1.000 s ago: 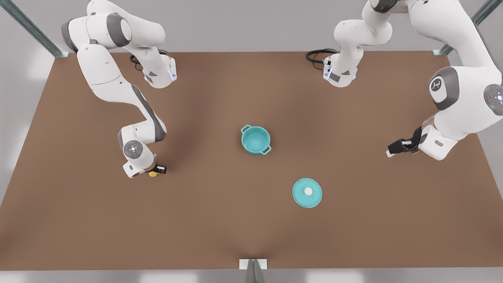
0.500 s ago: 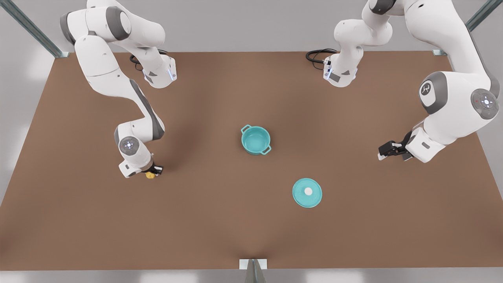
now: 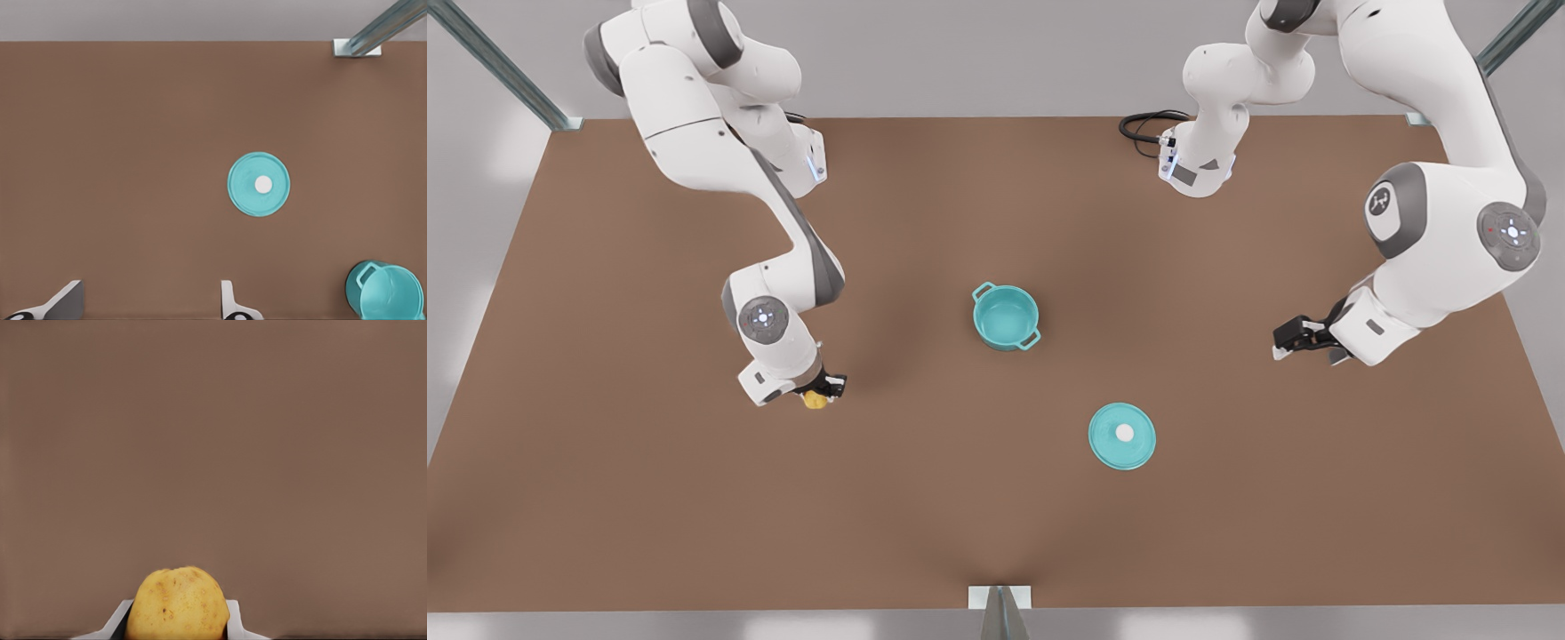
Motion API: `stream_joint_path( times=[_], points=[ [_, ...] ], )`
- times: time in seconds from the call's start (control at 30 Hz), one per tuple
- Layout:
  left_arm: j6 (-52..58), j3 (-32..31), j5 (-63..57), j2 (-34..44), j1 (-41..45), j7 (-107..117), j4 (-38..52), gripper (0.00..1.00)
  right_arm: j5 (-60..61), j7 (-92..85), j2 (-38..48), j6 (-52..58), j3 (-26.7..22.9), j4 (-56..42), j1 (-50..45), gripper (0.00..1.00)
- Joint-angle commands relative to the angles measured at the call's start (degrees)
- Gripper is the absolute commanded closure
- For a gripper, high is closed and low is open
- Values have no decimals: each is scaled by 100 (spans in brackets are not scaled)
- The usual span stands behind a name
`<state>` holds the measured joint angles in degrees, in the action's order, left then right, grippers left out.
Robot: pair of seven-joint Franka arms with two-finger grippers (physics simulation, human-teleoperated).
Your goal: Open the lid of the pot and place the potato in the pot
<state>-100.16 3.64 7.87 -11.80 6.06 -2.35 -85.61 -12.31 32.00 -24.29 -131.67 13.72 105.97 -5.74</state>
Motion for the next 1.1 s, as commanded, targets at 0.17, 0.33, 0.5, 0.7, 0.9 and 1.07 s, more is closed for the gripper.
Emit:
stream_joint_path(
  times=[0.17,0.33,0.5,0.7,0.9,1.07],
  points=[
    [23,6,-4,2,10,-178,-9,0,361,1809,-146,1477,-27,-858,-665,58],
    [23,-3,-4,2,10,-169,-18,0,378,2433,-296,1934,-36,-1403,-1061,58],
    [23,-3,-4,2,54,-55,-18,0,580,3189,-445,2181,-36,-1878,-1579,58],
    [5,-3,-197,2,106,-64,26,0,791,4094,-735,2321,-45,-2396,-2273,58],
    [5,6,-250,-7,159,-72,0,0,818,4859,-1069,2322,-62,-2818,-2792,58],
    [14,6,-250,-15,159,-81,0,0,782,5272,-1500,2278,-89,-3134,-3135,58]
  ],
)
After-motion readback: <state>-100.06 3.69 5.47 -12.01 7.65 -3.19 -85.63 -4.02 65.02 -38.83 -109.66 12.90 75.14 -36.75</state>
